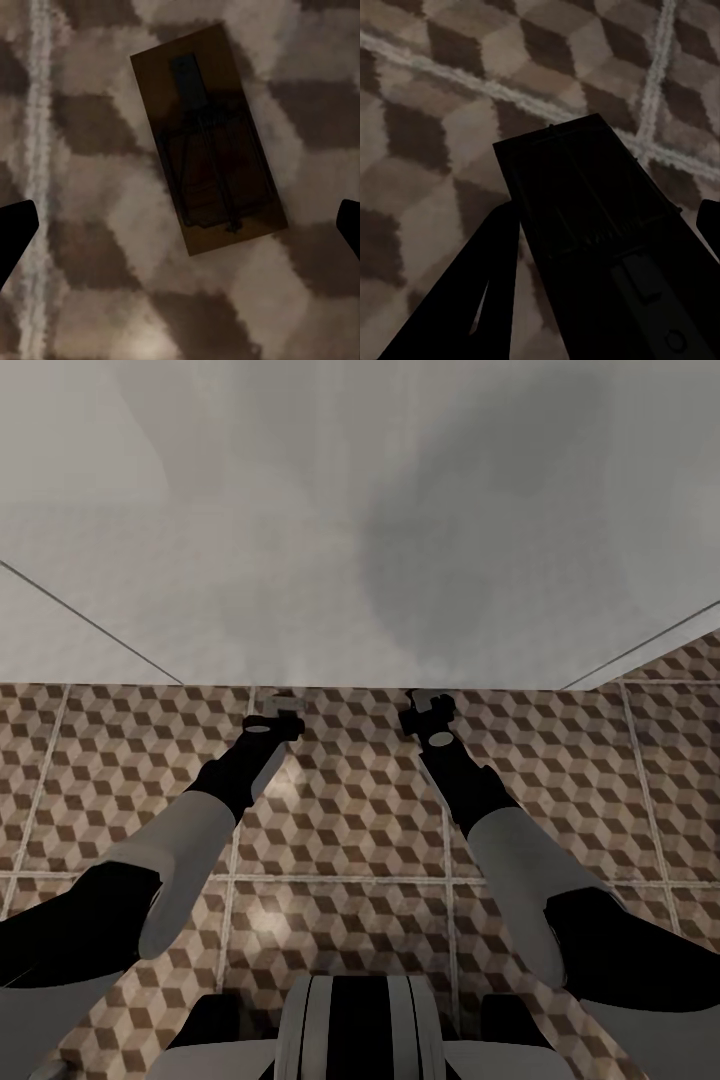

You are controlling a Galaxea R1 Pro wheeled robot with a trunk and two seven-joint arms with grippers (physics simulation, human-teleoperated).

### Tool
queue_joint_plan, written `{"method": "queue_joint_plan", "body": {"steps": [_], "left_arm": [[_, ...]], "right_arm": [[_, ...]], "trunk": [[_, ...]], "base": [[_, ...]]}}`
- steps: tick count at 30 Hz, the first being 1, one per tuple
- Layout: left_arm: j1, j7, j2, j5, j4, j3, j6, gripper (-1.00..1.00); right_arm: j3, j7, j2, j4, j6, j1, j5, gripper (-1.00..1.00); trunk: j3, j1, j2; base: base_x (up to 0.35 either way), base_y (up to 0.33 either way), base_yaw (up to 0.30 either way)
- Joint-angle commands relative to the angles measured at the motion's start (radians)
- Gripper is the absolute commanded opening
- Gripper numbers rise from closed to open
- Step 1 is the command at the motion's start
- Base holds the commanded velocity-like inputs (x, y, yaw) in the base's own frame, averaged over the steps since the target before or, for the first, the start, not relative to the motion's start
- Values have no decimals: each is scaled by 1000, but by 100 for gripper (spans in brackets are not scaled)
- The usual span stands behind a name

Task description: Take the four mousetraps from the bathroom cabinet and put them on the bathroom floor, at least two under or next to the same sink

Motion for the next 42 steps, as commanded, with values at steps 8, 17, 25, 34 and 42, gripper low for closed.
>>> {"method": "queue_joint_plan", "body": {"steps": [8, 17, 25, 34, 42], "left_arm": [[0, 8, 1, 8, -2, -8, 5, 100], [3, 8, 1, 8, -2, -8, 5, 100], [12, 8, 1, 8, -2, -8, 5, 100], [13, 8, 1, 8, -3, -8, 5, 100], [14, 8, 1, 8, -3, -8, 5, 100]], "right_arm": [[3, -6, 0, 1, 9, 0, 10, -100], [3, -6, 0, 38, 7, 0, 10, -100], [3, -6, 0, 47, 6, 0, 10, -100], [3, -6, 0, 48, 5, 0, 10, -100], [3, -6, 0, 48, -21, 0, 10, -100]], "trunk": [[0, 0, 0], [0, 0, 0], [0, 0, 0], [0, 0, 0], [0, 0, 0]], "base": [[0, 0, 0], [0, 0, 0], [0, 0, 0], [0, 0, 0], [0, 0, 0]]}}
